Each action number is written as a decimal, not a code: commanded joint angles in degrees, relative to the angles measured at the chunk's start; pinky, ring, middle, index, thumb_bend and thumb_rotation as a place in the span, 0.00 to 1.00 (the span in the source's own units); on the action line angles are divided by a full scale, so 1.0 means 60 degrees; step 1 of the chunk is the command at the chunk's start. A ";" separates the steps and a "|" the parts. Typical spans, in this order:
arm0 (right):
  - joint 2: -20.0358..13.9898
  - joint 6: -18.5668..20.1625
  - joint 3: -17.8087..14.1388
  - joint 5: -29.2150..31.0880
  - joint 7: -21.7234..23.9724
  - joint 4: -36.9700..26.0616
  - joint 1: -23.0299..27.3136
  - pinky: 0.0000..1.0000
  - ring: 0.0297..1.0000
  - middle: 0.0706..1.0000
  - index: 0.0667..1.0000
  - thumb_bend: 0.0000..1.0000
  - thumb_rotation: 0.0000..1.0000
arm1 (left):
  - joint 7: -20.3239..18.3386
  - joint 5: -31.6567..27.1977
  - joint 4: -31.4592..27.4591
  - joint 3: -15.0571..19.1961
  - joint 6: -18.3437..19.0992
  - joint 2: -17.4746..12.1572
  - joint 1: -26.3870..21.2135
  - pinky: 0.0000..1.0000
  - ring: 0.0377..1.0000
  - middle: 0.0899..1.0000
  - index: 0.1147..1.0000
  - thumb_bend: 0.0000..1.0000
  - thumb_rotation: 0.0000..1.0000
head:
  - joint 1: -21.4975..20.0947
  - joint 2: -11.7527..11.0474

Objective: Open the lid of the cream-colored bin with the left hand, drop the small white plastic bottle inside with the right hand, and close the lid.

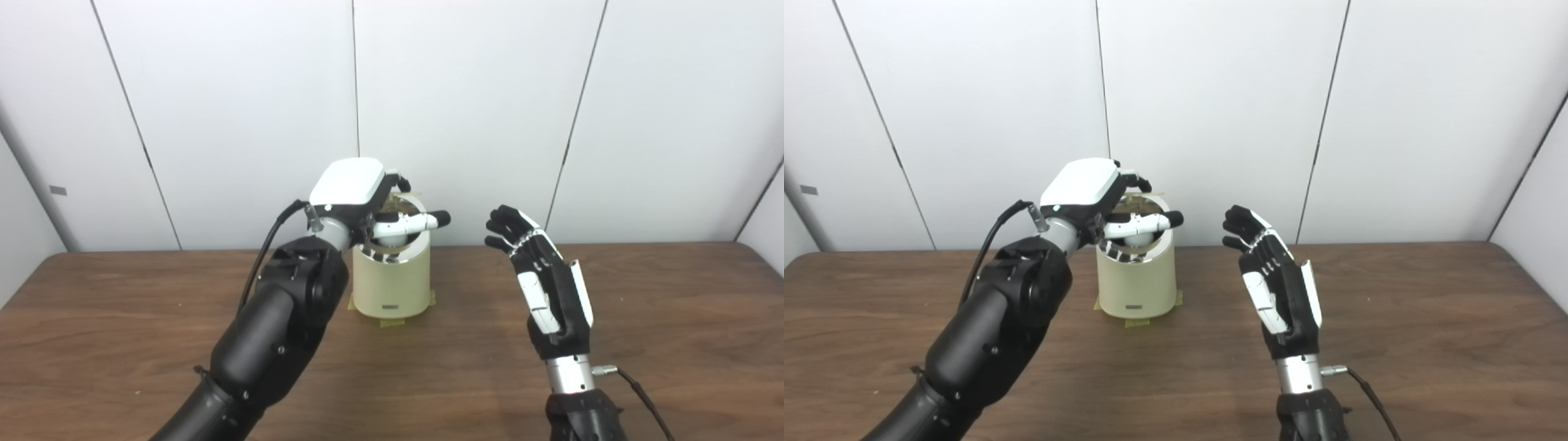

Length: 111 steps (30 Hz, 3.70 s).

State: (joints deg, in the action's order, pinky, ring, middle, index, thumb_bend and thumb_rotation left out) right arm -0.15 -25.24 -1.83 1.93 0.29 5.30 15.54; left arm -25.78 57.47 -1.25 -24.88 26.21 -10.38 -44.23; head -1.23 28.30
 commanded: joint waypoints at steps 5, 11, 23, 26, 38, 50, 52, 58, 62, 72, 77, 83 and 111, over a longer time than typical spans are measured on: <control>-0.0080 -0.0280 -0.0073 -0.0026 0.0021 -0.0532 0.0249 0.74 0.80 0.81 0.79 0.34 0.75 | 0.0085 0.0378 -0.0697 0.0008 -0.0029 0.0048 -0.0017 1.00 0.94 0.77 0.75 0.84 1.00 | -0.0022 0.0137; -0.0138 -0.0279 -0.0056 0.0088 0.0087 -0.0608 0.0183 0.73 0.80 0.80 0.79 0.33 0.74 | 0.0316 0.0244 -0.0660 0.0042 -0.0159 0.0190 0.0450 1.00 0.89 0.76 0.74 0.83 1.00 | -0.0008 0.0264; -0.0101 -0.0279 0.0010 -0.0021 0.0034 -0.0559 0.0209 0.74 0.80 0.80 0.79 0.35 0.74 | 0.0043 0.0927 -0.0884 -0.0399 -0.0192 0.0225 0.1104 1.00 0.82 0.78 0.77 0.81 1.00 | -0.0047 0.0280; -0.0108 -0.0276 0.0034 -0.0026 0.0038 -0.0632 0.0192 0.74 0.80 0.81 0.79 0.35 0.75 | 0.0253 0.0925 -0.0729 -0.0414 -0.0346 0.0268 0.1281 1.00 0.82 0.77 0.76 0.82 1.00 | -0.0047 0.0316; -0.0024 -0.0271 0.0021 -0.0168 -0.0120 -0.0736 0.0176 0.73 0.80 0.80 0.78 0.36 0.73 | 0.0676 0.1022 0.0298 -0.0457 -0.0759 0.0235 0.1453 1.00 0.82 0.78 0.76 0.78 1.00 | -0.0104 0.0354; -0.0068 -0.0269 0.0071 -0.0163 -0.0056 -0.0662 0.0190 0.74 0.80 0.81 0.79 0.36 0.75 | 0.1244 0.0213 0.0084 0.0197 -0.0941 0.0446 0.1626 0.96 0.84 0.81 0.80 0.74 1.00 | -0.0101 0.0312; -0.0063 -0.0274 0.0067 -0.0162 -0.0065 -0.0619 0.0196 0.74 0.80 0.80 0.79 0.37 0.75 | 0.1563 -0.0438 -0.0124 0.0658 -0.0943 0.0737 0.1736 0.85 0.89 0.89 0.88 0.66 0.97 | -0.0101 0.0312; -0.0033 -0.0267 0.0069 -0.0202 -0.0105 -0.0547 0.0194 0.74 0.80 0.80 0.78 0.37 0.74 | 0.2636 -0.1053 -0.0347 0.1278 -0.1305 0.1120 0.1661 0.99 1.00 1.00 1.00 0.62 0.98 | -0.0099 0.0310; -0.0034 -0.0272 0.0049 -0.0104 -0.0073 -0.0469 0.0220 0.74 0.80 0.81 0.79 0.36 0.73 | 0.3189 -0.1437 -0.0307 0.1509 -0.1524 0.1217 0.1635 1.00 1.00 1.00 1.00 0.61 0.97 | -0.0112 0.0288; 0.0005 -0.0261 -0.0063 -0.0087 -0.0201 -0.0550 0.0251 0.73 0.80 0.80 0.78 0.34 0.75 | 0.5159 -0.4501 -0.1400 0.3085 -0.3542 0.1986 0.2582 0.87 0.94 0.95 0.93 0.45 0.95 | -0.0089 0.0304; 0.0137 -0.0267 -0.0236 0.0063 -0.0337 -0.0729 0.0305 0.71 0.77 0.77 0.75 0.30 0.68 | 0.5010 -0.6794 -0.2627 0.3767 -0.4316 0.2203 0.3636 0.72 0.81 0.82 0.80 0.27 0.82 | -0.0081 0.0309; 0.0146 -0.0248 -0.0309 -0.0257 -0.0571 -0.0938 0.0304 0.67 0.74 0.75 0.71 0.31 0.61 | 0.4738 -0.8247 -0.3434 0.4200 -0.4792 0.1844 0.4724 0.70 0.78 0.80 0.78 0.27 0.70 | -0.0060 0.0305; 0.0324 0.0043 -0.0248 -0.0510 -0.0983 -0.0677 0.0137 0.61 0.70 0.70 0.68 0.34 0.44 | 0.5410 -0.8233 -0.2982 0.4691 -0.5600 0.1992 0.5811 0.66 0.75 0.75 0.73 0.25 0.41 | 0.0009 0.0232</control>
State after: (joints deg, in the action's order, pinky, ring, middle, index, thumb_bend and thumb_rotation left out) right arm 1.67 -22.84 -3.48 -1.30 -5.70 2.46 14.68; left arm 6.31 6.42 -18.66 3.75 -5.37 1.81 -8.34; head -1.14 29.62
